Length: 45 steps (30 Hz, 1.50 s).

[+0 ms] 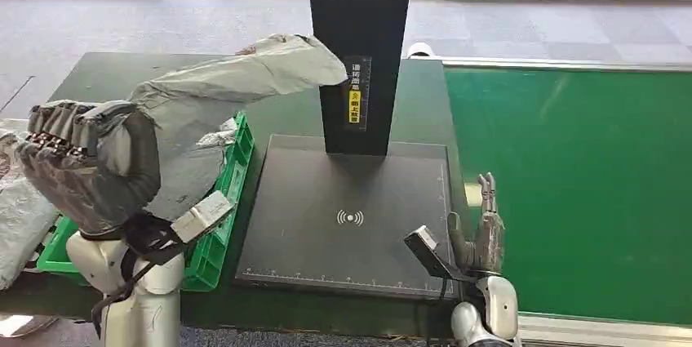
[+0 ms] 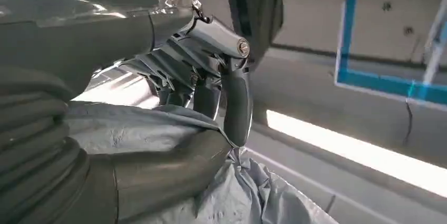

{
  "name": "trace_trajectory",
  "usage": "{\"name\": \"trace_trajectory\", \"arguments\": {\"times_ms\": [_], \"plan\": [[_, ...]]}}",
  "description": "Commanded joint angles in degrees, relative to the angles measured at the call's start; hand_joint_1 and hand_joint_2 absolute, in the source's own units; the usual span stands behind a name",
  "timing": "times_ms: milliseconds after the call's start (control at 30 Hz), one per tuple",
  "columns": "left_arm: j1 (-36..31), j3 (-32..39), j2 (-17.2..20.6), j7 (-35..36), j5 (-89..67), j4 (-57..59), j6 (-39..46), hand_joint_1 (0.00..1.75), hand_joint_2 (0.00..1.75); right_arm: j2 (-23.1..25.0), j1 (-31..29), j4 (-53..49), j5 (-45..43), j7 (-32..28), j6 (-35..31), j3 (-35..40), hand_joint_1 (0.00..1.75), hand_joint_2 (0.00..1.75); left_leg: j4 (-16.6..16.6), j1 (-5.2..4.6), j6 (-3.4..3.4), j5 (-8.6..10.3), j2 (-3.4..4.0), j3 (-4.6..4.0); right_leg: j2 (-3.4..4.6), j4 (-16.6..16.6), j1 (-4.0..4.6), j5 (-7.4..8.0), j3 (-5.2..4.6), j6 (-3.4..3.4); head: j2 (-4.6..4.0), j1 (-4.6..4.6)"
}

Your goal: Moved the parcel from conveyor to table for the left to box.

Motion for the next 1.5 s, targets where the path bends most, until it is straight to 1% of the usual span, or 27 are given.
{"name": "trace_trajectory", "arguments": {"times_ms": [33, 67, 200, 333, 400, 433, 533, 567, 600, 633, 667, 700, 733, 767, 833, 867, 967, 1000, 1033, 1067, 1100, 1133, 1200, 1300, 1433, 1500], "plan": [[-8.9, 17.3, -1.2, 0.8, -2.6, 4.0, -0.1, 1.75, 1.75, 1.2, -3.3, 4.9, 0.5, -0.7, 0.4, -3.4, 0.0, 0.0, 0.0, -0.02, 0.02, 0.01, 0.08, 0.08, 0.09, 0.0, -0.02, 0.03, 0.04, -0.01, 0.0, 0.0], [-9.3, 18.7, -1.2, 0.4, -2.0, 4.9, -0.1, 1.75, 1.75, 1.2, -3.4, 5.0, 0.6, -0.7, 0.5, -3.4, 0.0, 0.0, -0.1, 0.0, 0.02, 0.03, 0.14, 0.13, 0.16, -0.1, 0.01, 0.07, 0.09, -0.02, 0.0, -0.02], [-9.3, 18.7, -1.2, 0.4, -2.0, 4.9, -0.1, 1.75, 1.75, 1.2, -3.4, 5.0, 0.6, -0.7, 0.5, -3.4, 0.0, 0.0, -0.1, -0.04, -0.03, 0.06, 0.04, 0.1, 0.05, 0.0, -0.02, 0.03, 0.07, -0.01, 0.0, -0.02], [-11.5, 24.1, -1.2, -0.4, -1.8, 8.6, -0.1, 1.75, 1.75, 1.1, -3.6, 5.6, 0.6, -0.8, 0.4, -3.6, 0.0, 0.0, -0.1, -0.05, -0.02, 0.07, 0.08, 0.19, 0.09, -0.1, -0.04, 0.04, 0.14, -0.02, 0.0, -0.02], [-14.2, 28.0, -1.2, -2.1, -3.6, 13.8, -0.1, 1.75, 1.75, 1.1, -3.3, 5.5, 0.4, -0.6, 0.2, -3.8, 0.0, 0.0, -0.1, -0.04, -0.04, 0.06, 0.02, 0.13, 0.04, 0.0, -0.04, 0.01, 0.1, -0.02, 0.0, 0.0], [-14.4, 27.5, -1.2, -0.9, -4.9, 14.3, -0.1, 1.75, 1.75, 0.7, -1.5, 1.8, 0.1, 1.0, 1.7, -2.5, 0.0, 0.0, -0.1, -0.02, -0.04, 0.11, -0.06, 0.2, -0.04, -0.1, -0.02, 0.04, 0.19, -0.04, 0.0, -0.02], [-14.6, 27.2, -1.2, 1.2, -7.6, 16.7, -0.1, 1.75, 1.75, 1.1, -2.2, 3.4, 0.6, 0.2, 0.9, -3.6, 0.0, 0.0, -0.1, -0.05, -0.04, 0.1, -0.08, 0.1, -0.06, 0.0, -0.04, 0.02, 0.07, -0.02, 0.0, 0.0], [-13.8, 26.6, -1.2, 2.4, -8.7, 17.4, -0.1, 1.75, 1.75, 1.2, -2.1, 3.3, 0.6, 0.1, 0.9, -3.8, 0.0, 0.0, -0.1, -0.03, -0.03, 0.06, -0.01, 0.13, 0.0, 0.0, -0.02, 0.02, 0.11, -0.01, 0.0, -0.02], [-14.6, 26.3, -1.2, 3.8, -10.6, 19.5, -0.1, 1.75, 1.75, 1.3, -1.9, 3.1, 0.6, 0.0, 1.0, -4.0, 0.0, 0.0, -0.2, -0.09, -0.02, 0.06, 0.2, 0.31, 0.22, -0.1, -0.09, 0.06, 0.18, -0.02, 0.0, -0.02], [-15.0, 27.3, -1.2, 4.2, -12.2, 22.1, -0.1, 1.75, 1.75, 1.3, -1.6, 2.5, 0.7, 0.4, 1.3, -3.9, 0.0, 0.0, -0.1, -0.03, -0.02, 0.08, -0.06, 0.13, -0.03, -0.1, -0.02, 0.03, 0.13, -0.02, 0.0, 0.0], [-15.0, 27.3, -1.2, 4.2, -12.2, 22.1, -0.1, 1.75, 1.75, 1.3, -1.6, 2.5, 0.7, 0.4, 1.3, -3.9, 0.0, 0.0, -0.1, -0.04, -0.04, 0.09, -0.14, 0.11, -0.12, 0.0, -0.03, -0.01, 0.09, -0.02, 0.0, 0.0], [-15.2, 26.2, -1.2, 6.9, -14.5, 24.4, -0.1, 1.75, 1.75, 1.8, -1.3, 1.6, 1.5, -0.1, 2.0, -4.8, 0.0, 0.0, -0.1, -0.03, -0.03, 0.1, -0.16, 0.16, -0.12, -0.1, -0.02, 0.0, 0.14, -0.02, 0.0, 0.0], [-14.4, 28.1, -0.2, 4.5, -12.4, 26.3, -0.1, 1.75, 1.75, 1.2, -1.0, 1.2, 1.2, 0.9, 1.6, -3.8, 0.0, 0.0, -0.1, -0.05, -0.03, 0.12, -0.18, 0.08, -0.16, 0.0, -0.05, -0.02, 0.05, -0.02, 0.0, 0.0], [-15.3, 26.9, -1.2, 7.7, -16.0, 27.5, -0.1, 1.75, 1.75, 1.4, -1.3, 1.6, 1.1, 0.6, 1.9, -4.2, 0.0, 0.0, -0.1, -0.04, -0.03, 0.09, -0.16, 0.09, -0.14, 0.0, -0.04, -0.02, 0.08, -0.02, 0.0, 0.0], [-15.1, 24.9, 0.1, 11.2, -17.5, 30.7, -0.1, 1.75, 1.75, 1.4, -1.3, 1.4, 1.1, 0.5, 2.0, -4.5, 0.0, 0.0, -0.1, -0.03, -0.03, 0.08, -0.09, 0.11, -0.06, 0.0, -0.03, 0.02, 0.09, -0.01, 0.0, 0.0], [-15.1, 24.9, 0.1, 11.2, -17.5, 30.7, -0.1, 1.75, 1.75, 1.4, -1.3, 1.4, 1.1, 0.5, 2.0, -4.5, 0.0, 0.0, -0.2, -0.06, -0.01, 0.12, -0.12, 0.21, -0.07, -0.1, -0.05, 0.03, 0.19, -0.02, 0.0, 0.0], [-15.1, 24.9, 0.1, 11.2, -17.5, 30.7, -0.1, 1.75, 1.75, 1.4, -1.3, 1.4, 1.1, 0.5, 2.0, -4.5, 0.0, 0.0, -0.1, -0.04, -0.02, 0.09, -0.12, 0.14, -0.04, -0.1, -0.04, 0.02, 0.11, -0.03, 0.0, 0.0], [-13.5, 18.3, 4.2, 17.9, -16.3, 33.1, -0.1, 1.75, 1.75, 1.2, -1.0, 1.0, 0.7, 0.6, 2.1, -4.3, 0.0, 0.0, -0.1, -0.02, -0.03, 0.07, -0.08, 0.12, 0.0, -0.1, -0.02, 0.02, 0.09, -0.03, 0.0, 0.0], [-11.5, 15.5, 4.6, 20.4, -16.0, 31.7, -0.1, 1.75, 1.75, 1.0, -1.3, 1.8, 0.6, 0.9, 1.5, -4.1, 0.0, 0.0, -0.1, -0.02, -0.03, 0.08, -0.07, 0.13, 0.01, -0.1, -0.01, 0.03, 0.09, -0.04, 0.0, 0.0], [-12.0, 16.2, 5.0, 19.7, -15.4, 32.9, -0.1, 1.75, 1.75, 1.0, -1.2, 1.5, 0.9, 0.9, 1.7, -4.2, 0.0, 0.0, -0.1, -0.05, -0.04, 0.09, -0.11, 0.15, -0.02, -0.1, -0.03, 0.01, 0.11, -0.04, 0.0, 0.0], [-12.3, 16.7, 4.3, 20.3, -16.7, 34.1, -0.1, 1.75, 1.75, 1.1, -1.1, 1.2, 0.7, 0.5, 2.2, -4.3, 0.0, 0.0, -0.1, -0.08, -0.04, 0.09, -0.09, 0.13, -0.01, 0.0, -0.07, 0.01, 0.07, -0.04, 0.0, 0.0], [-9.6, 16.6, 4.3, 20.5, -15.7, 32.5, -0.1, 1.75, 1.75, 1.0, -1.3, 1.6, 0.8, 0.2, 2.4, -4.3, 0.0, 0.0, -0.2, -0.04, -0.03, 0.1, -0.14, 0.2, -0.06, -0.1, -0.03, 0.02, 0.19, -0.04, 0.0, 0.0], [-9.6, 16.6, 4.3, 20.5, -15.7, 32.5, -0.1, 1.75, 1.75, 1.0, -1.3, 1.6, 0.8, 0.2, 2.4, -4.3, 0.0, 0.0, -0.1, -0.04, -0.04, 0.04, 0.07, 0.17, 0.15, -0.1, -0.03, 0.04, 0.09, -0.04, 0.0, 0.0], [-9.6, 16.6, 4.3, 20.5, -15.7, 32.5, -0.1, 1.75, 1.75, 1.0, -1.3, 1.6, 0.8, 0.2, 2.4, -4.3, 0.0, 0.0, -0.1, -0.06, -0.04, 0.06, -0.03, 0.1, 0.05, 0.0, -0.03, 0.02, 0.03, -0.03, 0.0, 0.0], [-9.6, 16.6, 4.3, 20.5, -15.7, 32.5, -0.1, 1.75, 1.75, 1.0, -1.3, 1.6, 0.8, 0.2, 2.4, -4.3, 0.0, 0.0, -0.1, -0.04, -0.04, 0.05, 0.05, 0.06, 0.08, 0.0, -0.02, 0.02, 0.0, -0.03, 0.0, 0.0], [-10.9, 20.2, 3.1, 18.9, -17.1, 34.1, -0.1, 1.75, 1.75, 0.9, -2.1, 2.6, 0.9, -0.1, 2.4, -4.0, 0.0, 0.0, -0.1, -0.06, -0.03, 0.07, 0.04, 0.1, 0.07, -0.1, -0.03, 0.03, 0.04, -0.03, 0.0, 0.0]]}}
